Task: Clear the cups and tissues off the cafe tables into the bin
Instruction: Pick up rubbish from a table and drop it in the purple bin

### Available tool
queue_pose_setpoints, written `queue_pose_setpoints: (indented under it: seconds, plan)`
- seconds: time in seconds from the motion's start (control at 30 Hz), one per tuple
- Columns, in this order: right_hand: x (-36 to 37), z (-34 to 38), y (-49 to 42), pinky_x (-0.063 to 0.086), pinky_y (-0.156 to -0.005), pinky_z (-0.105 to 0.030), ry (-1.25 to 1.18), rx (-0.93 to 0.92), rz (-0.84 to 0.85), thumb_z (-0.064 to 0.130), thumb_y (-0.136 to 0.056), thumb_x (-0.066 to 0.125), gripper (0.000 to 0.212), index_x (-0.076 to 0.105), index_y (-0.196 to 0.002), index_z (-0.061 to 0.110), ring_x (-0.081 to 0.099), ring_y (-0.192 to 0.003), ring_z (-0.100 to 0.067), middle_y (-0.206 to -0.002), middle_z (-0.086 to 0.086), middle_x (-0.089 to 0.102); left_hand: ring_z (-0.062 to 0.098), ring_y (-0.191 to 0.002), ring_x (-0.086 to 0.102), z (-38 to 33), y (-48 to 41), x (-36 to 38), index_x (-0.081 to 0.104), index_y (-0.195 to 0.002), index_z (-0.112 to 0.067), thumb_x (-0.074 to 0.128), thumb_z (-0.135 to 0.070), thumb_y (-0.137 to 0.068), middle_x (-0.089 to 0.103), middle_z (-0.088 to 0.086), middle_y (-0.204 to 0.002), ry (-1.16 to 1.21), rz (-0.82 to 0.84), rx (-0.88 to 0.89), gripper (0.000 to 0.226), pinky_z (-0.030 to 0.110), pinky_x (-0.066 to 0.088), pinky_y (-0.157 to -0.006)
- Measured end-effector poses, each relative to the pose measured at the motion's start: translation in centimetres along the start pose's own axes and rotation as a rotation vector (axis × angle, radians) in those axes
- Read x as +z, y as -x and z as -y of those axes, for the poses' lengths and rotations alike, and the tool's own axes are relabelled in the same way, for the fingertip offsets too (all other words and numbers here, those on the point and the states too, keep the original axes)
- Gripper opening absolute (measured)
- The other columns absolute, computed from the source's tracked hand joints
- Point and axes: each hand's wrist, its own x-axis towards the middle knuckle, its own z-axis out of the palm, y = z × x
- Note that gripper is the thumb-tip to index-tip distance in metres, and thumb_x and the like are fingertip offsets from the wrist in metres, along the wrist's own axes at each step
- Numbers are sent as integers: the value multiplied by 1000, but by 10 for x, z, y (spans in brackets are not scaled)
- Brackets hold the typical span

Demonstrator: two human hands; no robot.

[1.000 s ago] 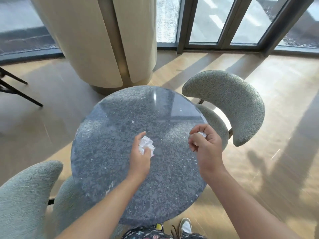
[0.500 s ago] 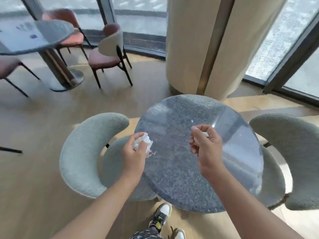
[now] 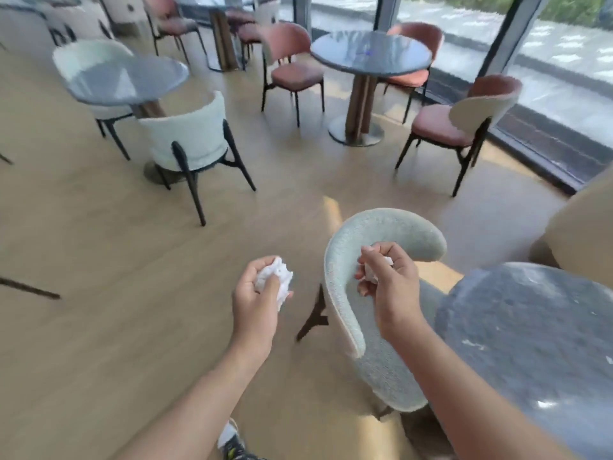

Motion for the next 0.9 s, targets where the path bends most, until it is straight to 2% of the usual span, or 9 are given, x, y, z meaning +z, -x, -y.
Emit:
queue_pose_setpoints:
  seconds: [0.07,0.2,0.33,0.43,0.53,0.6,0.7,0.9]
  plan:
    - [72,-15,-11,39,-50,-28,-4,36,104,12,-96,70,23,56,-80,20,56,-65,-19,-74,-3,56,13,-91,73,-13,-28,-56,72,-105,-21,54,2,-97,74,-2,-103,18,-98,6,31,28,60,-69]
    - [235,-49,-18,37,-48,-27,-14,73,280,23,-82,72,17,59,-73,27,56,-63,-18,-73,-1,58,10,-88,72,-40,-89,-177,72,-104,-23,54,3,-97,74,-5,-99,44,-269,25,32,27,60,-69]
    - [380,-76,-17,36,-47,-28,-23,114,432,22,-80,71,15,58,-72,24,56,-63,-19,-74,-2,59,6,-86,72,-70,-143,-287,71,-107,-20,55,1,-98,73,3,-105,23,-384,61,28,26,60,-72]
    - [465,-86,-24,36,-48,-28,-17,123,509,20,-81,70,20,59,-67,28,55,-63,-19,-69,0,59,7,-91,73,-92,-185,-351,71,-109,-20,55,0,-98,74,3,-109,16,-470,87,27,27,61,-74]
    - [530,-97,-48,36,-49,-29,4,120,565,12,-89,70,29,58,-68,28,55,-63,-18,-71,1,59,12,-92,73,-107,-233,-395,71,-108,-22,55,0,-98,74,1,-107,22,-534,96,29,26,60,-72]
    - [568,-108,-71,37,-50,-30,34,113,583,7,-93,68,27,56,-74,22,55,-64,-18,-77,-4,58,14,-90,72,-112,-270,-416,72,-105,-25,53,2,-96,73,-3,-105,24,-576,95,34,26,59,-70]
    - [625,-129,-112,38,-51,-30,39,99,583,15,-86,70,17,56,-76,19,55,-65,-18,-78,-8,57,10,-92,73,-116,-331,-440,72,-105,-25,53,2,-97,74,-10,-100,31,-608,81,33,29,62,-74]
    - [767,-166,-220,38,-52,-30,23,130,627,21,-81,70,15,56,-76,19,54,-65,-19,-70,-1,56,5,-85,72,-134,-491,-491,70,-109,-23,55,-3,-99,73,-19,-93,-1,-693,87,27,39,61,-80]
